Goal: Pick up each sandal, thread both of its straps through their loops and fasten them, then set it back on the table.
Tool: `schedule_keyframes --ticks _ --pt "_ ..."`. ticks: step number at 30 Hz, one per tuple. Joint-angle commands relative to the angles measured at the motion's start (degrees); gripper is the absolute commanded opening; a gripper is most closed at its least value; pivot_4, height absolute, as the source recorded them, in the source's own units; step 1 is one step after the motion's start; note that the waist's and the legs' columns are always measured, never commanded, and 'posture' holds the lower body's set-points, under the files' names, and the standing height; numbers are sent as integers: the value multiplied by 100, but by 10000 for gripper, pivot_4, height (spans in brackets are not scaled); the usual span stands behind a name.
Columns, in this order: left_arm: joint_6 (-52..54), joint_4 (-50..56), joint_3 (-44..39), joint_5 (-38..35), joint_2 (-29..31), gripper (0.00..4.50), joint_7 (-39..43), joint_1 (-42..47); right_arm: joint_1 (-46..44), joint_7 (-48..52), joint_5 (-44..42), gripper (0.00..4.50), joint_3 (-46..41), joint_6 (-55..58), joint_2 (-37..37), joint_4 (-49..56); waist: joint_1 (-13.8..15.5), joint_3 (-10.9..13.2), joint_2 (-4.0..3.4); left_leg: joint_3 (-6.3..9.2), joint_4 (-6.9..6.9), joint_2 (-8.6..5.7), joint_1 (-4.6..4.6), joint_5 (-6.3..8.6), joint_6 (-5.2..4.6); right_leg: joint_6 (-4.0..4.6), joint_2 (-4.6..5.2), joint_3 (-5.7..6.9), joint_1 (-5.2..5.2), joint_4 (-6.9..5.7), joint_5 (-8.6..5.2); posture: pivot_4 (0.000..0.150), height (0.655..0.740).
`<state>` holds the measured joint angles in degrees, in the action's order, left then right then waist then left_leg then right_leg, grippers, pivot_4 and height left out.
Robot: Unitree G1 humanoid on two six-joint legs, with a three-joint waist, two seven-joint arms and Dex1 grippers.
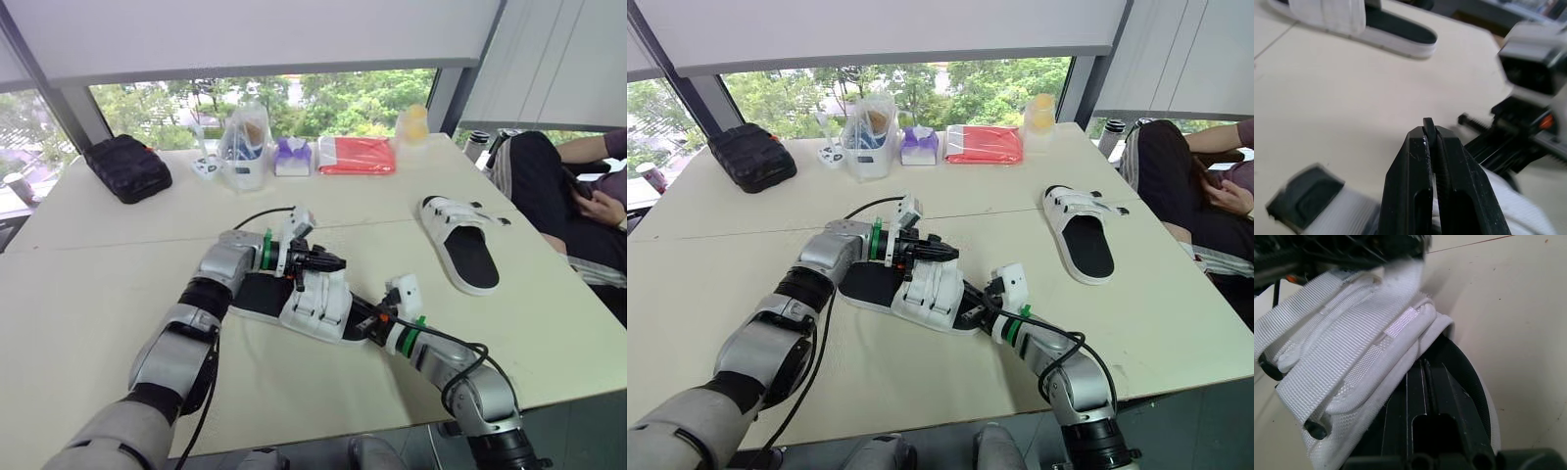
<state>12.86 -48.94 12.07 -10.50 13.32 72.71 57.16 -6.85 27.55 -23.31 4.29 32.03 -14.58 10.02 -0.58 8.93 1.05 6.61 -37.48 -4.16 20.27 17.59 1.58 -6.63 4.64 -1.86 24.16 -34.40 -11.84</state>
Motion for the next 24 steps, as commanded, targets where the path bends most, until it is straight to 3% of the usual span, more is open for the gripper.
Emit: schedule_keyframes --ticks 1,5,8,11,16,21,24 --pt "-874 -548 324 701 6 464 -359 109 193 -159 158 0 62 209 -3 -238 -1 -3 0 0 0 0 -6 0 0 -1 1 0 -8 2 0 1500 7400" --pt "-1058 -806 193 690 -69 464 -268 192 202 -183 145 0 65 205 -7 -232 1 -4 0 6 3 1 -46 1 -2 -4 1 5 -56 12 -2 1500 7400" --pt "-664 -528 -314 116 -105 8340 -86 292 188 -176 134 0 84 197 1 -244 -14 -3 -1 14 12 5 -82 4 -6 -40 4 9 -96 20 -26 1500 7400" --pt "242 396 -968 -553 47 22654 -264 211 164 -102 123 0 98 135 -29 -233 -29 3 0 16 17 5 -71 5 -6 -38 3 9 -78 16 -25 1500 7400" --pt "1916 2725 -1620 -1322 745 22654 -766 -700 136 184 194 0 170 -120 -255 9 -73 11 -22 16 32 12 -66 5 -6 -19 5 6 -60 10 -15 1500 7400" --pt "2866 4516 -1844 -1626 1549 22654 -1241 -1838 119 480 264 0 165 -374 -669 540 -8 22 -35 16 37 8 -51 7 -7 -19 9 4 -43 13 -16 1500 7400" --pt "3639 5385 -1974 -2136 1915 22654 -1262 -2494 125 717 102 0 -66 -429 -981 1051 9 27 -33 17 13 2 24 5 -4 -17 14 4 23 5 -12 1500 7400"
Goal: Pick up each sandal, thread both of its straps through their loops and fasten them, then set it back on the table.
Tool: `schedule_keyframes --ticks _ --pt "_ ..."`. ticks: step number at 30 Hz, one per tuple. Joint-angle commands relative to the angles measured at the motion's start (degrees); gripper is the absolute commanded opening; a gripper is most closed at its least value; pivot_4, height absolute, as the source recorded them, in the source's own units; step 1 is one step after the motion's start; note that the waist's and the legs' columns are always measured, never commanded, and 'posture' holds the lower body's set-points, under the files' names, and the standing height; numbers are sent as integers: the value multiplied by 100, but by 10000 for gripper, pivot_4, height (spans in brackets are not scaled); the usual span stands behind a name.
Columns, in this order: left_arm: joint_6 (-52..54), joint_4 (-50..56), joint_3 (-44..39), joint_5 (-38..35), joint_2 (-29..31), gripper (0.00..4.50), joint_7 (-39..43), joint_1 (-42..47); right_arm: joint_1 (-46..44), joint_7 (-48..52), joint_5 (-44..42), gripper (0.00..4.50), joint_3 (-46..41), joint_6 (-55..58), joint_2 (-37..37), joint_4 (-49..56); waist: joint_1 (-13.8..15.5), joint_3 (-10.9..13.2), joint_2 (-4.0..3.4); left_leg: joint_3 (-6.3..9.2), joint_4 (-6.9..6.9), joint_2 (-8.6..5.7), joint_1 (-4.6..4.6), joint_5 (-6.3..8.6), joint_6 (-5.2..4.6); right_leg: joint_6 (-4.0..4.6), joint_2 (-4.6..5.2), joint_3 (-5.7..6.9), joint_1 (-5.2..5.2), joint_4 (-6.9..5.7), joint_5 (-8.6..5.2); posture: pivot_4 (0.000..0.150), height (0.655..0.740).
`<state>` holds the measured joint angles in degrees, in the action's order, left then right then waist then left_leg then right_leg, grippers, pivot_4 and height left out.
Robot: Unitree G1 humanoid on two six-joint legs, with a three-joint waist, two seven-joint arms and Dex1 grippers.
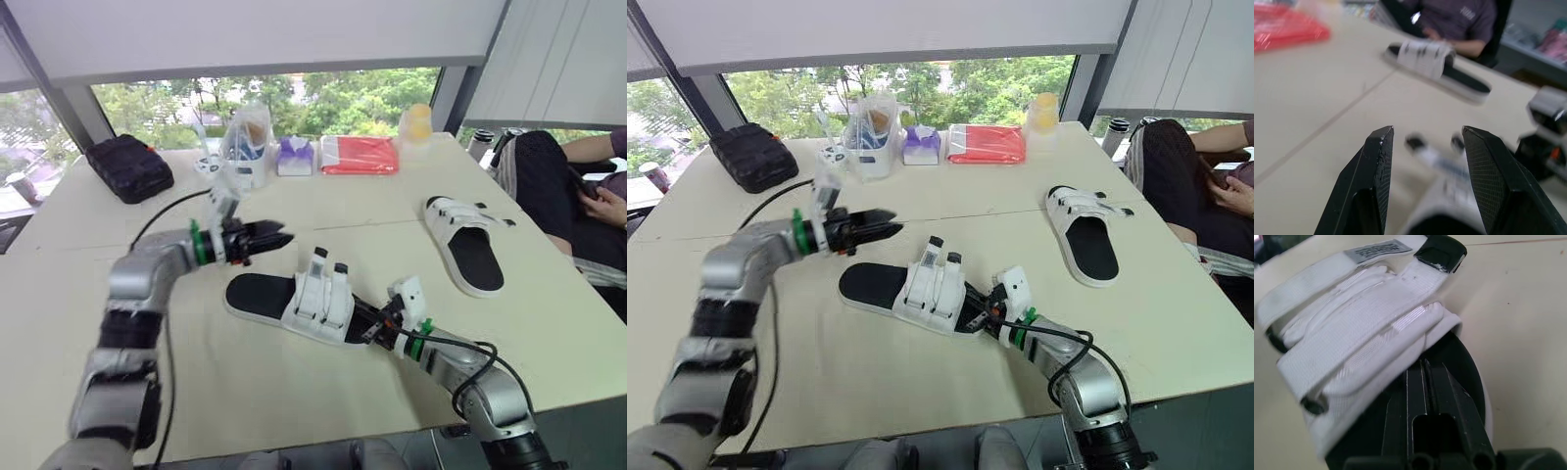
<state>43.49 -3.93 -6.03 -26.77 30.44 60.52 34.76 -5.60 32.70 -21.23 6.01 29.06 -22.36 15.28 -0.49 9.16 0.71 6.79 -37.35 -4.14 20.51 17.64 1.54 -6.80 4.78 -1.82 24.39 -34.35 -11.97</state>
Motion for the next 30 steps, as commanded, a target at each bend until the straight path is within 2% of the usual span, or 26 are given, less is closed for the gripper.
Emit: schedule_keyframes --ticks 1,4,7,10,14,18,19,25,30 --pt "753 1081 -180 -638 313 22654 -29 -443 -3 257 -112 0 -295 -203 -291 648 -1 5 1 0 -3 -1 6 0 0 1 2 0 5 -1 1 1500 7400" --pt "1196 1548 -201 -1028 658 22654 121 -1047 39 479 -91 0 -361 -206 -686 1139 -26 16 -11 -5 2 1 2 0 0 2 3 0 5 0 1 1500 7400" --pt "1272 1714 -130 -1220 768 22654 121 -1230 117 584 -130 0 -432 -155 -903 1302 -26 19 -8 -6 11 7 -4 0 1 3 -4 1 5 0 0 1500 7400" --pt "1266 1516 208 -1233 855 22654 319 -1267 345 780 -146 0 -771 -28 -1418 1642 8 26 -19 -6 9 6 -1 -1 2 4 -2 1 4 0 -1 1500 7400" --pt "1120 1090 544 -1086 770 22654 334 -1027 419 695 -193 0 -998 -7 -1504 1680 -10 32 -9 -11 4 2 -3 -1 2 3 3 1 -4 8 -1 1500 7400" --pt "896 554 913 -859 712 41522 483 -742 498 537 -180 0 -1136 12 -1420 1777 -14 35 -7 -10 5 4 -3 -2 2 4 -1 1 -3 6 0 1500 7400" --pt "858 462 972 -841 724 44753 561 -699 551 491 -208 0 -1174 42 -1400 1843 -18 35 -8 -11 6 4 -4 -2 2 4 -1 1 -2 6 0 1500 7400" --pt "745 -8 1186 -782 476 44753 678 -331 834 318 -329 0 -1338 132 -1362 2099 -3 37 -6 -12 8 3 0 -1 1 4 4 1 2 7 0 1500 7400" --pt "1063 -503 1328 -1117 -114 44753 1073 109 783 234 -421 0 -1402 187 -1320 2040 18 39 -3 -13 -1 -1 1 -1 1 3 7 1 -3 7 1 1500 7400"
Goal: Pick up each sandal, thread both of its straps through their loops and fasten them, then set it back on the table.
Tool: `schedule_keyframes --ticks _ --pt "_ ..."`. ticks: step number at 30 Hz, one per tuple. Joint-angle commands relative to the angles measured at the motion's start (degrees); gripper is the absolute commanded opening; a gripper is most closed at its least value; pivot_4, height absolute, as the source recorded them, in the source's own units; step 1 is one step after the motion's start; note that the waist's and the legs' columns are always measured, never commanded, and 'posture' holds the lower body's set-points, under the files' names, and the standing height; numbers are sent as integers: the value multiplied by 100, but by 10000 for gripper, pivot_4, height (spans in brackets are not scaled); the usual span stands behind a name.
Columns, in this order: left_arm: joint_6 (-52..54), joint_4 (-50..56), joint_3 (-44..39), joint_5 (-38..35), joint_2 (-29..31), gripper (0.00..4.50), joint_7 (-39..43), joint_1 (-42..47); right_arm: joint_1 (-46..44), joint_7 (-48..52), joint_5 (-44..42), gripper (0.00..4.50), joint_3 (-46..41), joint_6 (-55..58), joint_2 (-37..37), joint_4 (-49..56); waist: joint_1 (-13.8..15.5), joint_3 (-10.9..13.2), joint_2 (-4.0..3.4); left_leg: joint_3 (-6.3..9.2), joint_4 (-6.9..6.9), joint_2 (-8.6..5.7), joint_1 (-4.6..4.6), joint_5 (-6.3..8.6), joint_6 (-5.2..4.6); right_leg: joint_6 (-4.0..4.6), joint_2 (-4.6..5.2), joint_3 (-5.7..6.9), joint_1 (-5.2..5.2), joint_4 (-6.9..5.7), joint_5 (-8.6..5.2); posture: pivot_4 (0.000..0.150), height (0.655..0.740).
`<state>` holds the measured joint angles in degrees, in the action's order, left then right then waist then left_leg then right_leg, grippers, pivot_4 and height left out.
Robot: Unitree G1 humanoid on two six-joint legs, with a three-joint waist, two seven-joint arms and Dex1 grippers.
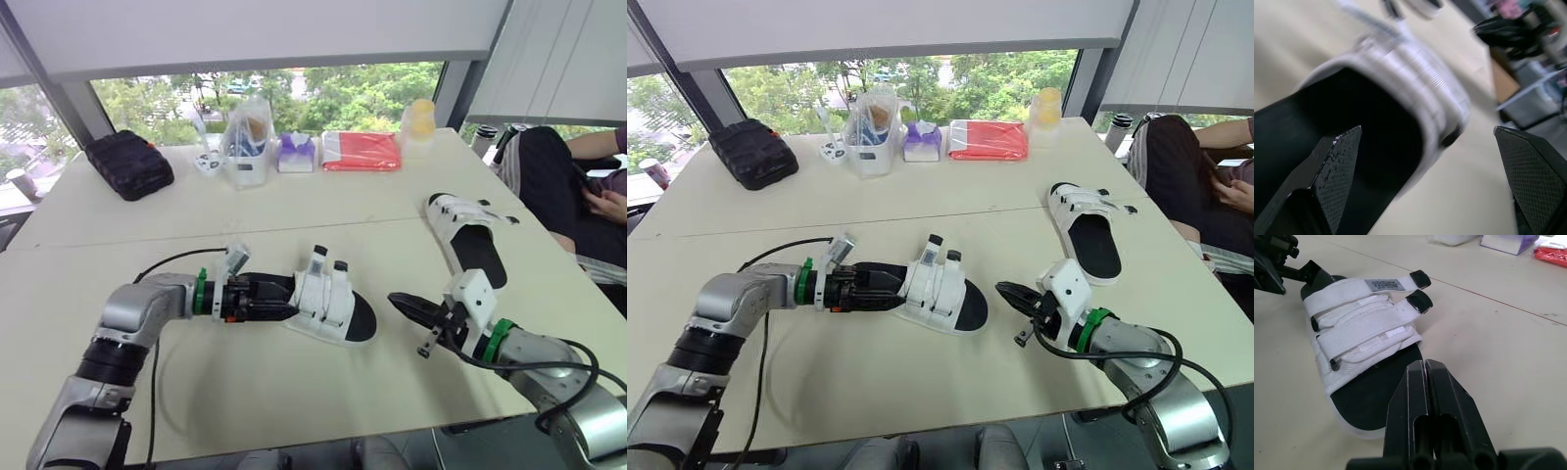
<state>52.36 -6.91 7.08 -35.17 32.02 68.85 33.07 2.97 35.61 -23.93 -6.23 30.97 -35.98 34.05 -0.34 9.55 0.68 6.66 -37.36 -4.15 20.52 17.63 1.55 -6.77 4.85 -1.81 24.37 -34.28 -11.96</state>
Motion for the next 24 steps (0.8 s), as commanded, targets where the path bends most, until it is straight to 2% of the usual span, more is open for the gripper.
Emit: schedule_keyframes --ticks 1,4,7,8,10,16,19,21,24 --pt "189 -375 48 -255 -380 44753 272 374 -96 -61 -157 0 -179 9 42 153 -5 0 0 -1 -1 -1 1 0 0 0 0 0 0 0 0 1500 7400" --pt "-263 -840 471 223 -593 44753 450 565 -97 -47 -201 0 -203 63 20 192 -26 0 0 -2 0 -1 -1 0 0 0 -2 0 0 -2 0 1500 7400" --pt "-475 -1202 550 383 -780 44753 488 728 -57 -42 -244 0 -203 115 -2 263 -34 0 0 -2 1 1 -3 0 0 0 -4 0 1 -2 0 1500 7400" --pt "-520 -1273 568 409 -841 39592 507 773 -26 -62 -243 0 -213 117 -2 287 -30 0 0 -3 1 2 -3 0 0 1 -4 0 2 -2 0 1500 7400" --pt "-585 -1371 593 463 -944 32167 547 843 15 -114 -235 0 -232 117 9 316 -23 0 0 -2 1 2 -2 0 0 1 -4 0 2 -2 0 1500 7400" --pt "-576 -1402 468 464 -1233 1258 468 965 46 -201 -224 0 -182 95 48 305 -11 0 1 -2 -2 0 0 0 -1 0 -2 0 2 -2 1 1500 7400" --pt "-549 -1311 184 348 -1397 557 200 1034 40 -237 -226 0 -181 79 73 271 -9 1 1 -1 -6 0 3 0 -1 0 -1 0 2 -2 1 1500 7400" --pt "-451 -1511 -644 -54 -1771 557 -644 1422 -33 -313 -211 0 -224 41 156 125 -4 6 7 -1 -6 0 2 0 -1 0 -1 0 2 -4 1 1500 7400" --pt "-1436 -1873 -1882 -252 -2597 557 -2651 2036 -218 -448 -156 0 -213 -38 317 -127 61 26 30 6 -18 1 10 -1 1 -1 -3 1 5 -8 2 1500 7400"
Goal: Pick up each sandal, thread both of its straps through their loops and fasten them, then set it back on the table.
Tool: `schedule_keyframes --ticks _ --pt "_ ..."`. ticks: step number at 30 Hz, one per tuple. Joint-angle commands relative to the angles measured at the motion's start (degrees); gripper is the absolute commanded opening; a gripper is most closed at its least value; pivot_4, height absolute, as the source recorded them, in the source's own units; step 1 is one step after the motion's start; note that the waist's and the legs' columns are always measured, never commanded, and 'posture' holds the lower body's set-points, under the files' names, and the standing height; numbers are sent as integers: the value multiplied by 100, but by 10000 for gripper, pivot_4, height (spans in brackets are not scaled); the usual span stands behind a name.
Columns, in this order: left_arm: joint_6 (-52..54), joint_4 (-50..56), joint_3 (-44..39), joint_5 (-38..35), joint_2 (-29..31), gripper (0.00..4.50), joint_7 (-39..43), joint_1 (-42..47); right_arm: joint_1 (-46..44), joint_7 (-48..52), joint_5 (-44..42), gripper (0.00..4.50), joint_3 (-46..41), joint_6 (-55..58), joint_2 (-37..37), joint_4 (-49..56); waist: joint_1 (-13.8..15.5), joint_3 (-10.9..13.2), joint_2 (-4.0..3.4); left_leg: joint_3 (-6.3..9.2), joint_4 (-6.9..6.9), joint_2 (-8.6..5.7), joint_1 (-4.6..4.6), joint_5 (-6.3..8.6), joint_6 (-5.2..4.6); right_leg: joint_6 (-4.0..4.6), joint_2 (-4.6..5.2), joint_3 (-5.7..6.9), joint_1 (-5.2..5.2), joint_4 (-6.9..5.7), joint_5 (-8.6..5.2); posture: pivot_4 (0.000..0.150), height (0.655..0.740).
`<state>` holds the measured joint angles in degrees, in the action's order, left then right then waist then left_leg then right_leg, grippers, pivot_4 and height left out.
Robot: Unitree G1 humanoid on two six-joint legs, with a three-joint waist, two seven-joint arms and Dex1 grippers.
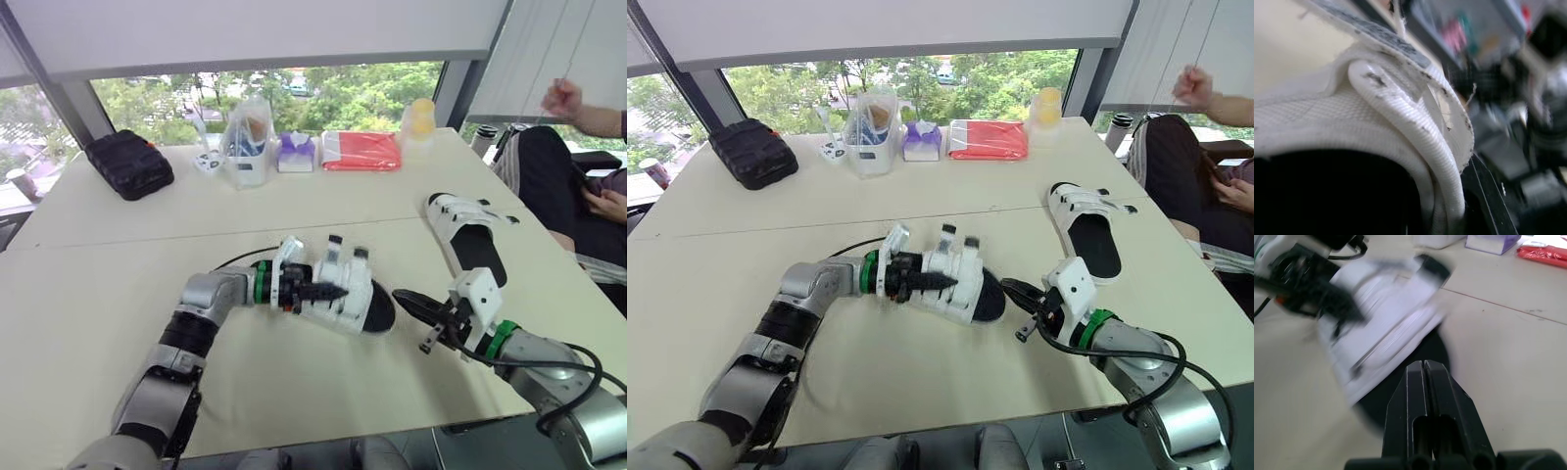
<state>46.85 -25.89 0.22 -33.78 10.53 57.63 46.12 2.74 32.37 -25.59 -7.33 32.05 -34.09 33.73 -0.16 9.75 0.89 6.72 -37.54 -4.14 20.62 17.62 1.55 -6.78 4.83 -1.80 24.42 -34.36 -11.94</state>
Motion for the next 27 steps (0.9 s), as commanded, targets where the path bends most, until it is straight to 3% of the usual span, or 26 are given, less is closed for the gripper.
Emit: schedule_keyframes --ticks 1,6,10,12,17,20,26,27 --pt "-1245 -55 -1426 -330 -689 557 -2064 853 -261 -137 30 0 -55 -166 169 -155 49 6 8 1 -16 2 9 0 0 2 -1 3 3 0 4 1500 7400" --pt "-3077 -629 -1970 218 -1710 557 -4259 1213 -665 -110 176 0 274 -285 327 -496 94 1 1 -15 -20 -2 4 -12 25 0 2 -2 1 2 7 1500 7400" --pt "-4187 -1399 -2145 516 -2011 557 -5060 1400 -889 -30 283 0 392 -386 344 -712 101 4 5 -14 -24 -16 22 -13 27 -7 1 -1 7 8 11 1500 7400" --pt "-4583 -2119 -2570 313 -2087 557 -5694 1615 -984 -10 304 0 427 -415 343 -787 101 4 5 -13 -40 -20 48 -13 27 -13 0 -1 23 8 15 1500 7400" --pt "-5141 -3064 -2905 189 -2059 557 -5685 1714 -972 -3 318 0 444 -402 349 -747 98 4 5 -13 -54 -24 75 -13 26 -16 0 0 45 8 27 1500 7400" --pt "-4962 -3068 -2844 206 -2010 12029 -5665 1634 -887 0 341 0 437 -412 334 -695 106 4 5 -14 -54 -29 77 -13 26 -16 1 3 43 7 27 1500 7400" --pt "-4221 -2154 -2697 153 -2007 43223 -6093 1258 -833 -5 349 0 389 -395 354 -662 86 3 4 -14 -56 -28 74 -13 25 -18 -1 4 40 4 29 1500 7400" --pt "-3868 -1711 -2683 100 -2043 44544 -6384 1017 -814 -7 363 0 401 -413 370 -670 77 2 2 -14 -56 -28 73 -13 25 -18 -1 4 40 3 29 1500 7400"
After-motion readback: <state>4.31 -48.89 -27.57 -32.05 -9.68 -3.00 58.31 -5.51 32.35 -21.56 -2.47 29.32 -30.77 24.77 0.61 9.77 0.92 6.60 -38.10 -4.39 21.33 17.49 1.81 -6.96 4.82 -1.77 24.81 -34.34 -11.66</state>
